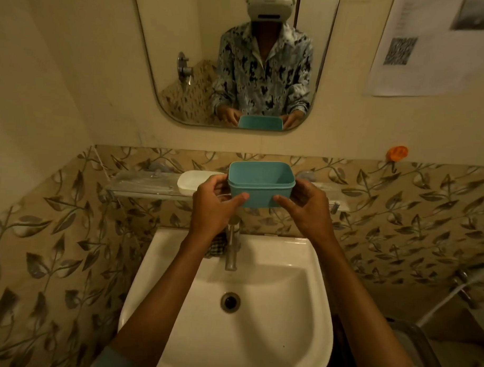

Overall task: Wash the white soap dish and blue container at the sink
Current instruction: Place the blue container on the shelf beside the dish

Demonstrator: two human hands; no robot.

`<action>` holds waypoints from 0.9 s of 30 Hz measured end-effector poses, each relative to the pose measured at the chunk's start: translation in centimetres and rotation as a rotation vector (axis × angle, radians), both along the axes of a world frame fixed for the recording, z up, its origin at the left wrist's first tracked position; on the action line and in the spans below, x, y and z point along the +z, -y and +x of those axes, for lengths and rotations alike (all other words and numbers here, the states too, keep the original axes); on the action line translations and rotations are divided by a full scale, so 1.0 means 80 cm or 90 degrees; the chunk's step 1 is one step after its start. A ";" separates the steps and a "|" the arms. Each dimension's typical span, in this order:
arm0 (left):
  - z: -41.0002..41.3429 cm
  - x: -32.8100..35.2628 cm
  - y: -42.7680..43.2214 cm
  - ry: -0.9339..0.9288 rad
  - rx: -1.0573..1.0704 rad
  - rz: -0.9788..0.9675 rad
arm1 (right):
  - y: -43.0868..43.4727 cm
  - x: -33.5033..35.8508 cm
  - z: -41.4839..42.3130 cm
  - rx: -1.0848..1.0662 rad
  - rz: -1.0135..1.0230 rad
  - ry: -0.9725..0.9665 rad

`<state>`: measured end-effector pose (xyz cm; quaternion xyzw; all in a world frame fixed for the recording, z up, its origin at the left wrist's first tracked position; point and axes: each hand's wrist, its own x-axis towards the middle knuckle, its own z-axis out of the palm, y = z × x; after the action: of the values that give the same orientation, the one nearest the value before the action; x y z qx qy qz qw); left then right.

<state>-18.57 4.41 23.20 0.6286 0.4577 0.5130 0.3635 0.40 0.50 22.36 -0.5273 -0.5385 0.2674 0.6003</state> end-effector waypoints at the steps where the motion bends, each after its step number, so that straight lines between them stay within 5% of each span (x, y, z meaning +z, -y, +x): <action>1: 0.002 0.006 -0.009 -0.010 0.013 0.006 | -0.009 0.006 0.001 0.000 0.003 0.006; 27: 0.007 -0.008 -0.067 -0.215 0.053 0.091 | -0.068 -0.017 0.004 -0.034 -0.072 0.095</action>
<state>-17.99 9.73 22.52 0.7109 0.5000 0.4458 0.2141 0.70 5.96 20.99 -0.5928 -0.5514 0.2417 0.5349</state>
